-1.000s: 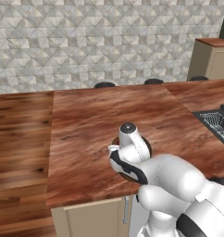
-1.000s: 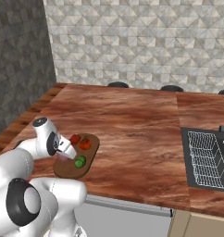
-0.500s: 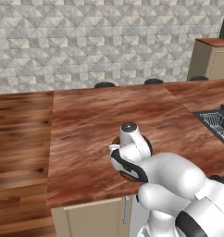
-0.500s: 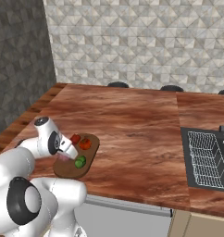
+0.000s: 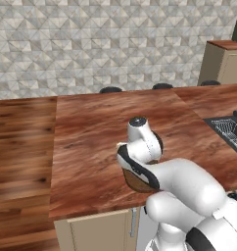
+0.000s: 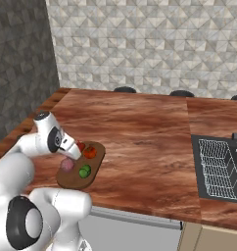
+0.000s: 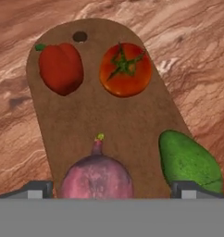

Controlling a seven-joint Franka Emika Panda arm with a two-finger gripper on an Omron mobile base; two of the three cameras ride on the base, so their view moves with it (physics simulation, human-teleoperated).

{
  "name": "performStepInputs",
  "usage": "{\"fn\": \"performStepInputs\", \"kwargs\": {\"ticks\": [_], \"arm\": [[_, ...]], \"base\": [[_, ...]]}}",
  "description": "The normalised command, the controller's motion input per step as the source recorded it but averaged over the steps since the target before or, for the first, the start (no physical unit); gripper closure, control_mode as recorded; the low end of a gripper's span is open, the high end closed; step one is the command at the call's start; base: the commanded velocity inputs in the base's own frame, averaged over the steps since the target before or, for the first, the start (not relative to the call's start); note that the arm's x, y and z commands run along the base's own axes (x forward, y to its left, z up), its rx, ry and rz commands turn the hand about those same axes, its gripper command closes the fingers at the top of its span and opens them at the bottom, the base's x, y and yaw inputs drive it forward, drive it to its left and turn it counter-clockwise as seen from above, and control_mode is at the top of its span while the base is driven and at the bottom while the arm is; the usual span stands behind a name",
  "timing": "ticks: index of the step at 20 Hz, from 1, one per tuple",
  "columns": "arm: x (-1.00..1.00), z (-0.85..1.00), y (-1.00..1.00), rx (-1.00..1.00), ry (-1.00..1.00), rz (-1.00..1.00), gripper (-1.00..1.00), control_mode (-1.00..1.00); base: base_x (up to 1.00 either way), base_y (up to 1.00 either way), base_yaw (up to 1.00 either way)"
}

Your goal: Place the avocado, onion, tomato, and bell pepper on the cutting board.

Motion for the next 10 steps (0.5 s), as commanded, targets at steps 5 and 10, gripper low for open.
{"fn": "performStepInputs", "kwargs": {"ticks": [5,10], "arm": [[-0.33,0.64,0.13,-0.02,-0.14,-0.06,-1.0,-1.0],[-0.55,0.64,0.28,-0.08,-0.24,-0.06,-1.0,-1.0]], "base": [[0.0,0.0,0.0],[0.0,0.0,0.0]]}}
